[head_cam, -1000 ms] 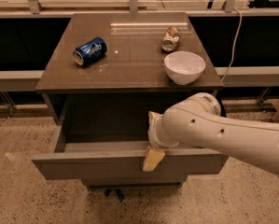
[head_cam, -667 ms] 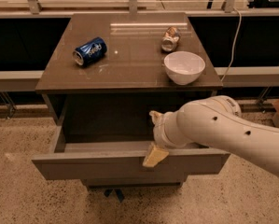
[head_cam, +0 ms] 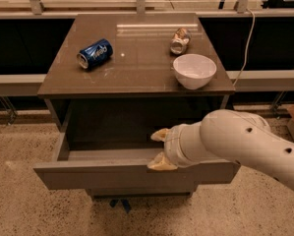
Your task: Close top drawer
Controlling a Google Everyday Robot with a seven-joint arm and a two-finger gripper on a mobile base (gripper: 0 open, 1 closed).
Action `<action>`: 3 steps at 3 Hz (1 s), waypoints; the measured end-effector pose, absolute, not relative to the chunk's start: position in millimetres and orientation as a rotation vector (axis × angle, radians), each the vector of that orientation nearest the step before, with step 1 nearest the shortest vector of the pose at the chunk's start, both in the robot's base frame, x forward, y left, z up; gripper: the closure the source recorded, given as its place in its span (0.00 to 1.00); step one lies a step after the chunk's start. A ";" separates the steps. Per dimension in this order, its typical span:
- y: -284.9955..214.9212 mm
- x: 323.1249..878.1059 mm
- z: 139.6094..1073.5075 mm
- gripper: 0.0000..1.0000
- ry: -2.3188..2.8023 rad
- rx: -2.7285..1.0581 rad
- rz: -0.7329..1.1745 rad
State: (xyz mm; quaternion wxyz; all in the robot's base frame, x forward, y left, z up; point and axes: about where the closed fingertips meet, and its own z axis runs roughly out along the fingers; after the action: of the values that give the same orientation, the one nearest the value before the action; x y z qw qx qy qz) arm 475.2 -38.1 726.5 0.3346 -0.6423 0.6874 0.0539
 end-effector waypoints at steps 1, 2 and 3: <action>-29.3 448.3 715.8 0.58 1.772 -1.636 0.247; -11.5 415.0 697.8 0.82 1.711 -1.535 0.417; -5.8 389.2 685.6 1.00 1.610 -1.410 0.566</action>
Offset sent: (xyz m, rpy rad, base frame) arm -0.1052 -0.0241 -0.0511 0.4985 0.0533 -0.0734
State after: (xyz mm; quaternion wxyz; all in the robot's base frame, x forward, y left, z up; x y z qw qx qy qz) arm 389.2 -5.8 685.6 0.4476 -0.5697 0.6503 0.2285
